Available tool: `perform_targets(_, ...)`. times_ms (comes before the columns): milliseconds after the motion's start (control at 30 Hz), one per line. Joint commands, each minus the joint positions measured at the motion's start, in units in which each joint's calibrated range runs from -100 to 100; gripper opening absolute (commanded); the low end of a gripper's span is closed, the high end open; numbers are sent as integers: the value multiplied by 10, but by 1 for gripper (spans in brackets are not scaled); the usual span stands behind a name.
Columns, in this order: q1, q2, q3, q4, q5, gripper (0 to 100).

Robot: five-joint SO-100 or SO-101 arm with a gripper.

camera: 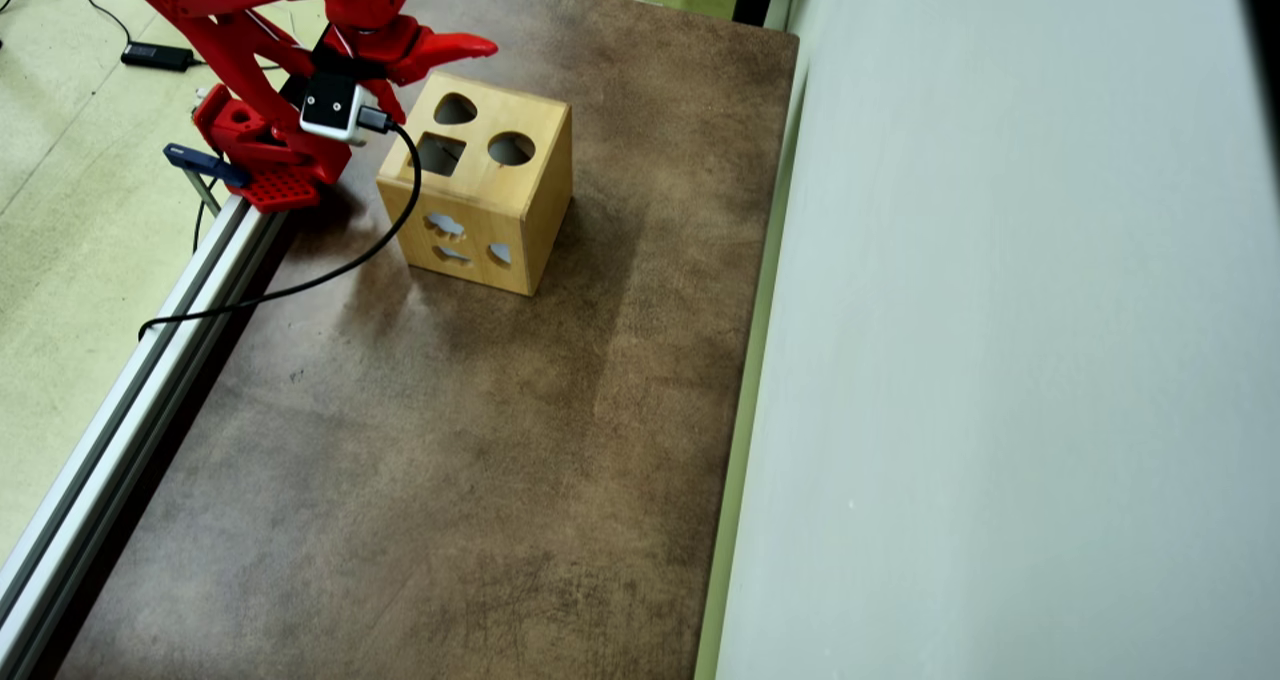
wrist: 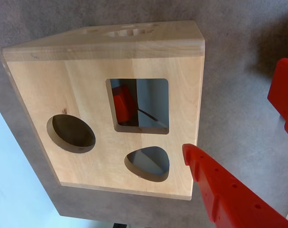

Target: Pick and place the red cube on the square hole

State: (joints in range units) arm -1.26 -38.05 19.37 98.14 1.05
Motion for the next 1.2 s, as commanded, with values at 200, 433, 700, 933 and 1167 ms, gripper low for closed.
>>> perform_targets(200,-3,-30,-2,2,0,94)
perform_targets(433,-3,-69,0,2,0,94)
perform_targets(700,0,-79,1,-1,0,94)
perform_targets(933,1,-72,2,-2,0,94)
perform_targets(1167,2,-72,3,-2,2,94)
